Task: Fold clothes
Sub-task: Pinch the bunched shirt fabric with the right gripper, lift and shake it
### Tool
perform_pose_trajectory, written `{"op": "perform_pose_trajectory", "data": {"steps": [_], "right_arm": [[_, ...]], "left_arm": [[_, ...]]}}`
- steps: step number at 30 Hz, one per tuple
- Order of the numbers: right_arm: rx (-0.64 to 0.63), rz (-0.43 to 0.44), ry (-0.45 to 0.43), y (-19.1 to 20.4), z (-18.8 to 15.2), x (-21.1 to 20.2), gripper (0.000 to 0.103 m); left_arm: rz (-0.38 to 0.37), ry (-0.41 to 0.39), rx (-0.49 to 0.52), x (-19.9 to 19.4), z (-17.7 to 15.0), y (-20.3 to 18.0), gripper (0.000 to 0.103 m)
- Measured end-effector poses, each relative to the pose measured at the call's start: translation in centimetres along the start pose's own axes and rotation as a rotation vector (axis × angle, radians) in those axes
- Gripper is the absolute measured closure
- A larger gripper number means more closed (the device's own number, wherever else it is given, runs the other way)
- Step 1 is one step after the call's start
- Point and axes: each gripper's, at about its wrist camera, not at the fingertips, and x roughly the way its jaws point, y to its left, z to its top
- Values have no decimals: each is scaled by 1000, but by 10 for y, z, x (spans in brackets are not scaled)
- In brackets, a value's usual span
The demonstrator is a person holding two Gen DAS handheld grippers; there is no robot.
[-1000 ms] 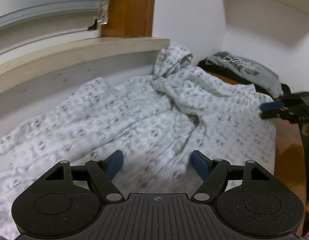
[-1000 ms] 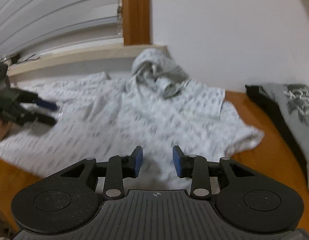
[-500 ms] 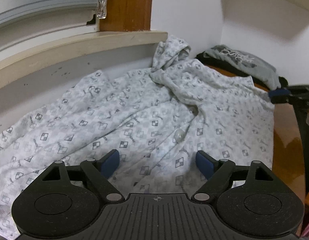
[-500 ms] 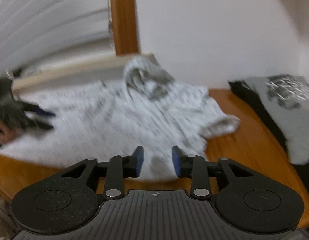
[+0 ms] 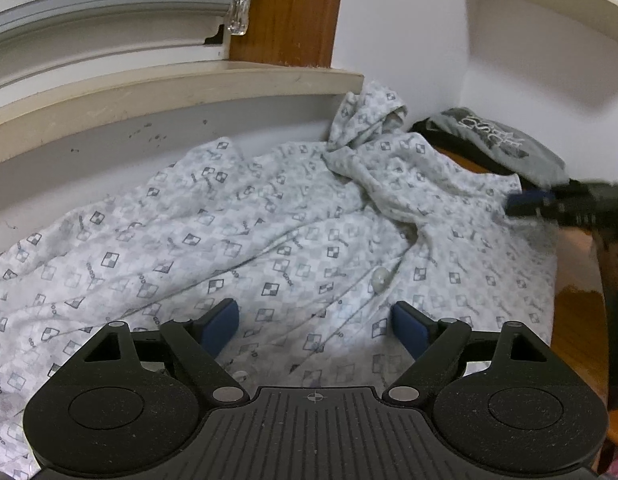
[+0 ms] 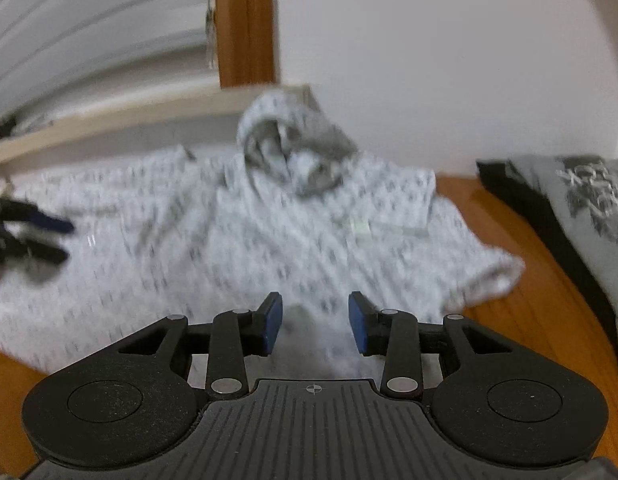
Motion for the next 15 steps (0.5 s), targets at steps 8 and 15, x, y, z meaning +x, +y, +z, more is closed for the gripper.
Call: {"op": "perform_pose_trajectory", "data": {"steps": [8, 15], "right_arm": [[41, 9, -56, 9, 86, 65, 54], [178, 98, -8, 8, 122, 130, 46]], "left_arm": [[19, 10, 30, 1, -1, -5, 16], [21, 14, 36, 2, -1, -6, 15]]}}
